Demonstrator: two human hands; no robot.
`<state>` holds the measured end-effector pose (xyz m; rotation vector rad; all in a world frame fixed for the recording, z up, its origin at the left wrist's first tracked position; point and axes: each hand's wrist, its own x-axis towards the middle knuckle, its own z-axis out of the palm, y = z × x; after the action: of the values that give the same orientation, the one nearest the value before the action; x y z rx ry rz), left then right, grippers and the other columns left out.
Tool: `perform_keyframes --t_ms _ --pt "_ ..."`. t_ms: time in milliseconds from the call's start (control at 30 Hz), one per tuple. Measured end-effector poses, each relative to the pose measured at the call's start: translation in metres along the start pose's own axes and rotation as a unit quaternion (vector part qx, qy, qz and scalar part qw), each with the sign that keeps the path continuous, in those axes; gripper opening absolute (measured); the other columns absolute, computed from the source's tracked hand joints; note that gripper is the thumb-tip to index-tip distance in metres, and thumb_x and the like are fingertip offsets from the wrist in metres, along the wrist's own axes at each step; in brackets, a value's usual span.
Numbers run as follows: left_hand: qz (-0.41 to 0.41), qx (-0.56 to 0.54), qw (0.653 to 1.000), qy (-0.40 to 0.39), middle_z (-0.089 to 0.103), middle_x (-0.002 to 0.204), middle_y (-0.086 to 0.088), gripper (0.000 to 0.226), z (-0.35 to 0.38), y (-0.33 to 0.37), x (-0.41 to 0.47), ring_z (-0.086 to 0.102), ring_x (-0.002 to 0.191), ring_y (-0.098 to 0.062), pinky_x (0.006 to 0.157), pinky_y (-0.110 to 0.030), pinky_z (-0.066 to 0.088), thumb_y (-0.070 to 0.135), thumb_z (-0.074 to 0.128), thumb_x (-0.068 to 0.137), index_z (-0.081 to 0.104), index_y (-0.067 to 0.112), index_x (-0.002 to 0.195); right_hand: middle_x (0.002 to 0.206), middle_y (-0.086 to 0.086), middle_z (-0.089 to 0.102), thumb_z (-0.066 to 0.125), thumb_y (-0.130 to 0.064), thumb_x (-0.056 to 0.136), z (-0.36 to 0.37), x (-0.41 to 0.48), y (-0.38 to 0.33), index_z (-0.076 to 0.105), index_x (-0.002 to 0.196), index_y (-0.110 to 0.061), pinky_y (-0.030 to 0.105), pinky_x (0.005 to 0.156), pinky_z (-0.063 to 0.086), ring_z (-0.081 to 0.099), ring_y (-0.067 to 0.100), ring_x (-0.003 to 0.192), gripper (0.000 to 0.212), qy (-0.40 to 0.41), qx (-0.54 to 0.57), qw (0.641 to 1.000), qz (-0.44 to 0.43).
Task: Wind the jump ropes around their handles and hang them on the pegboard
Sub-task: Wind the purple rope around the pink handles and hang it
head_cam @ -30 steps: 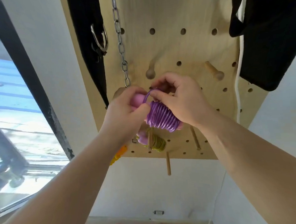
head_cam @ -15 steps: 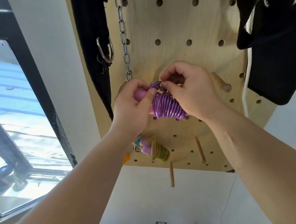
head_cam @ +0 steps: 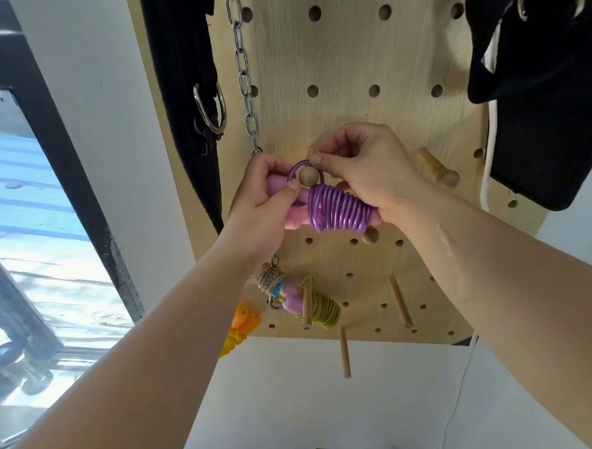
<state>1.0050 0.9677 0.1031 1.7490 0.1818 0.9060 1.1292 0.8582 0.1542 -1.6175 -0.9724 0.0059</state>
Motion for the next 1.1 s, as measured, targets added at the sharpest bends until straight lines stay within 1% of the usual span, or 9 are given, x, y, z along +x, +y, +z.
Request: perform_keyframes --t_ms 133,233,333,400,500,633,767,867,1100 --pt "-0.035 -0.066 0.997 0.029 0.071 0.073 0.005 0.014 -0.001 0.005 0.007 0.071 0.069 -0.013 0.061 -0.032 0.059 0.000 0.055 0.100 0.059 0.013 0.102 0.070 -0.012 0.065 0.079 -0.017 0.086 0.002 -0.006 0.004 0.070 0.080 -0.020 0.020 0.061 0.050 0.060 0.000 0.063 0.011 0.037 -0.051 0.997 -0.053" --pt "-0.050 -0.056 0.996 0.055 0.071 0.075 0.006 0.017 0.001 0.006 0.015 0.070 0.069 -0.010 0.058 -0.030 0.056 0.000 0.058 0.097 0.063 0.016 0.097 0.084 -0.015 0.066 0.069 -0.021 0.093 0.001 -0.024 0.007 0.071 0.091 -0.026 0.020 0.064 0.051 0.064 0.005 0.079 0.006 0.052 -0.128 0.983 -0.123" --pt "-0.073 -0.049 0.993 0.073 0.068 0.092 -0.008 0.018 0.006 0.007 0.027 0.072 0.078 -0.022 0.060 -0.033 0.060 -0.001 0.060 0.094 0.063 0.016 0.097 0.107 -0.010 0.069 0.061 -0.023 0.094 0.004 -0.036 0.019 0.068 0.121 -0.024 0.034 0.092 0.050 0.061 0.011 0.104 0.029 0.013 -0.213 0.961 -0.178" --pt "-0.073 -0.022 0.994 0.084 0.064 0.098 -0.010 0.021 0.008 0.007 0.034 0.073 0.084 -0.029 0.061 -0.037 0.062 0.000 0.065 0.090 0.062 0.019 0.098 0.125 -0.011 0.066 0.061 -0.025 0.095 0.004 -0.039 0.025 0.046 0.149 -0.024 0.032 0.106 0.043 0.055 0.010 0.122 0.057 -0.039 -0.212 0.967 -0.138" --pt "-0.062 0.029 0.992 0.109 0.062 0.093 -0.005 0.020 0.009 0.007 0.041 0.070 0.080 -0.025 0.060 -0.037 0.063 0.001 0.069 0.085 0.062 0.017 0.095 0.151 -0.010 0.050 0.065 -0.021 0.095 0.003 -0.039 0.027 0.021 0.160 -0.024 0.020 0.112 0.033 0.043 0.007 0.140 0.078 -0.101 -0.183 0.975 -0.077" --pt "-0.051 0.074 0.988 0.128 0.060 0.077 -0.001 0.017 0.011 0.001 0.047 0.065 0.061 -0.012 0.056 -0.033 0.060 0.004 0.075 0.082 0.064 0.016 0.080 0.159 -0.008 0.040 0.061 -0.014 0.097 0.000 -0.035 0.024 0.012 0.162 -0.026 0.017 0.113 0.026 0.034 0.005 0.145 0.083 -0.116 -0.182 0.975 -0.059" --pt "-0.018 0.105 0.986 0.129 0.062 0.103 -0.001 0.024 0.009 -0.010 0.049 0.066 0.089 -0.017 0.072 -0.041 0.062 0.010 0.077 0.079 0.063 0.029 0.085 0.162 -0.007 0.035 0.064 -0.016 0.096 0.000 -0.027 0.025 0.007 0.162 -0.026 0.018 0.114 0.024 0.031 0.005 0.148 0.088 -0.135 -0.164 0.976 -0.043" --pt "0.033 0.188 0.970 0.154 0.059 0.102 0.010 0.023 0.009 -0.014 0.049 0.060 0.100 -0.022 0.083 -0.047 0.057 0.018 0.076 0.081 0.062 0.035 0.082 0.164 -0.008 0.030 0.065 -0.015 0.095 0.003 -0.022 0.025 0.007 0.163 -0.026 0.015 0.111 0.022 0.029 0.004 0.148 0.090 -0.141 -0.147 0.979 -0.028" --pt "0.050 0.273 0.949 0.152 0.052 0.103 0.008 0.022 0.011 -0.008 0.056 0.058 0.095 -0.019 0.076 -0.033 0.053 0.019 0.077 0.082 0.058 0.028 0.091 0.164 -0.009 0.030 0.068 -0.020 0.094 0.002 -0.018 0.021 0.007 0.162 -0.028 0.023 0.116 0.025 0.030 0.005 0.148 0.092 -0.132 -0.134 0.982 0.001"
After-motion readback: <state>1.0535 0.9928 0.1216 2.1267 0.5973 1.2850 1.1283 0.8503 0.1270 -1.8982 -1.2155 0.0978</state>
